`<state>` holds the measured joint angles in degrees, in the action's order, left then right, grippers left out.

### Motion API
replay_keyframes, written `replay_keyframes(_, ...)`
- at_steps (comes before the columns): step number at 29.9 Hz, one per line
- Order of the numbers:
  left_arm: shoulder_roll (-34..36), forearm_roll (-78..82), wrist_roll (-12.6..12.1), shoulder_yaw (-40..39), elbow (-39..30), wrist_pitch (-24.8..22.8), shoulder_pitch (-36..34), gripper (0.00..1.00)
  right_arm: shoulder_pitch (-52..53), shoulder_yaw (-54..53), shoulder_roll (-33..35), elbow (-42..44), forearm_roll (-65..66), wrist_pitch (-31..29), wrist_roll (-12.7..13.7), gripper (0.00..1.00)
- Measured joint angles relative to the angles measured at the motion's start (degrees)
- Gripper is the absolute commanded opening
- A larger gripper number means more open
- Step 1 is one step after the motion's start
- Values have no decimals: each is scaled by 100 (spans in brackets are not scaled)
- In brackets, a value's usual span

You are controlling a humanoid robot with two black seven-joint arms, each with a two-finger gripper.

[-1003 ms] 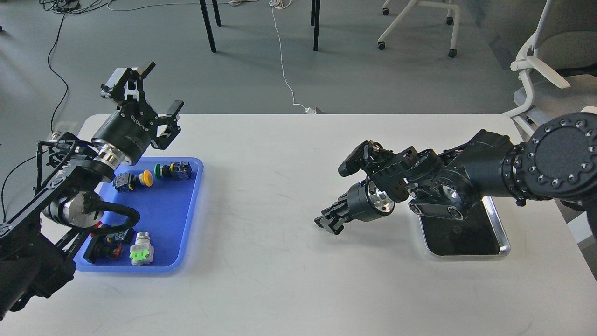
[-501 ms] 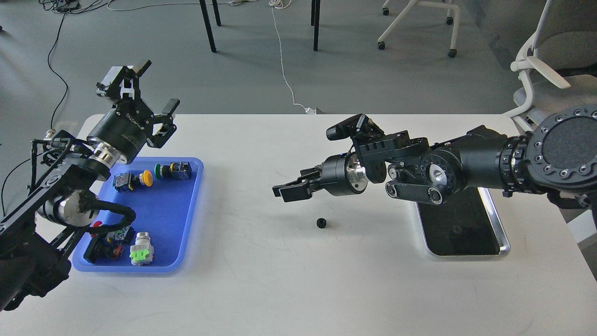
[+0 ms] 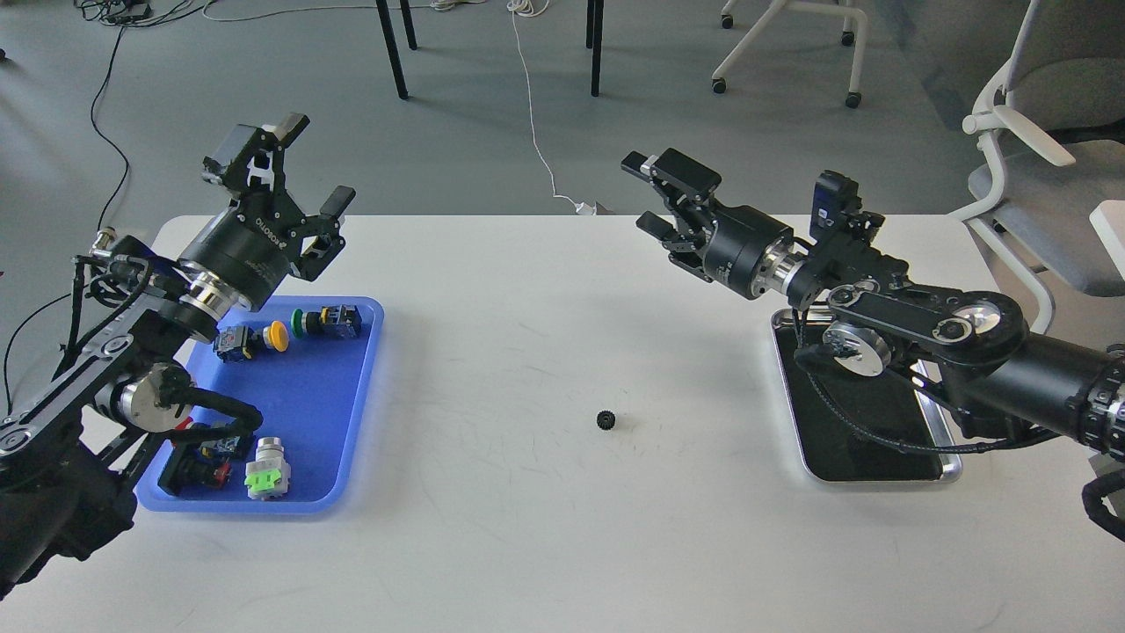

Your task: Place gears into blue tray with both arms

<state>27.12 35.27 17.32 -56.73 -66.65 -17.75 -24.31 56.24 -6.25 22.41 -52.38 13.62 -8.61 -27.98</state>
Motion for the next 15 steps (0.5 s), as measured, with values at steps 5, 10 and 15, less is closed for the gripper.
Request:
replay_keyframes(5, -1, 752, 84, 217, -223, -110, -1, 98, -921, -1236, 566, 79, -1170, -677, -1, 99)
replay_keyframes(10, 3, 2415, 421, 635, -594, -341, -110, 98, -1622, -2015, 713, 632, -1785, -1393, -2, 99)
replay_keyframes(15, -34, 4518, 659, 1434, -916, -454, -608, 98, -1994, -2221, 679, 1064, -2122, -1889, -3, 99)
